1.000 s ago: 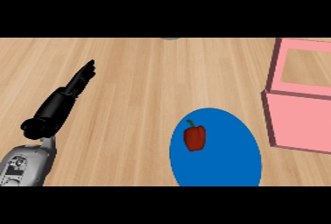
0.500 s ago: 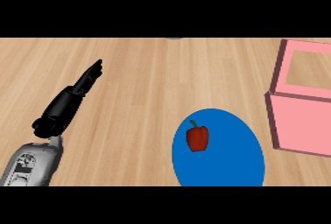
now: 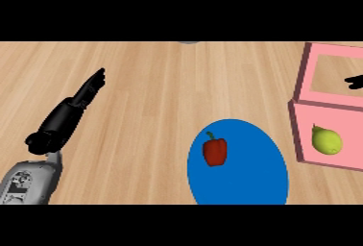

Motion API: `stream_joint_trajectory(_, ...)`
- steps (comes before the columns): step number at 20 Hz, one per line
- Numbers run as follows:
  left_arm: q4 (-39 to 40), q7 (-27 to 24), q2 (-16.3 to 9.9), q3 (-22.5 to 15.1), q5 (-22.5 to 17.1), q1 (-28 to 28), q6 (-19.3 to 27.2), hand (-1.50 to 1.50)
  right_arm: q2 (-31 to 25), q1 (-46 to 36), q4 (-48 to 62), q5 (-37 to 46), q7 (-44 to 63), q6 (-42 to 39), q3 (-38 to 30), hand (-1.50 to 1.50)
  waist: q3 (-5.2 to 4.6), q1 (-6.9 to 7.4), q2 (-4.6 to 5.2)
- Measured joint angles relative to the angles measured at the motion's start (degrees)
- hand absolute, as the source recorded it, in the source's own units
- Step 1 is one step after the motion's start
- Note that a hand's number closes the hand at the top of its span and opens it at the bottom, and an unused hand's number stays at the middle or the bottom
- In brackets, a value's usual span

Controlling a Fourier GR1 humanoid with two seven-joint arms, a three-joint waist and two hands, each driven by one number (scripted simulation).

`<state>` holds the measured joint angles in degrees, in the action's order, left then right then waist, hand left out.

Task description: Pick the pear from the plate and place it in the cardboard box

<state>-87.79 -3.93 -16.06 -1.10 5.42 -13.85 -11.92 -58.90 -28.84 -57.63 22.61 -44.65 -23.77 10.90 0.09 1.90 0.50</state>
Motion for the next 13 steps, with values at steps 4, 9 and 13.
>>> stream_joint_trajectory(4, -0.3, 0.1, 0.0, 0.1, -0.1, 0.2, 0.0, 0.0, 5.6, -0.7, 3.1, -12.6, 2.1, -3.6, -4.4, -1.5, 0.03, -0.29, -0.16)
stream_joint_trajectory(9, -0.2, 0.3, 0.2, 0.2, 0.0, -0.1, 0.2, 0.0, 9.5, -2.5, 10.1, -27.9, 11.0, -11.3, -10.4, -1.5, -0.02, -0.54, -0.07)
stream_joint_trajectory(13, 0.2, -0.1, 0.6, -0.4, 0.6, -0.5, 0.2, 0.0, 9.4, -7.7, 18.5, -36.3, 19.4, -16.4, -14.9, -1.5, 0.01, 0.21, 0.22)
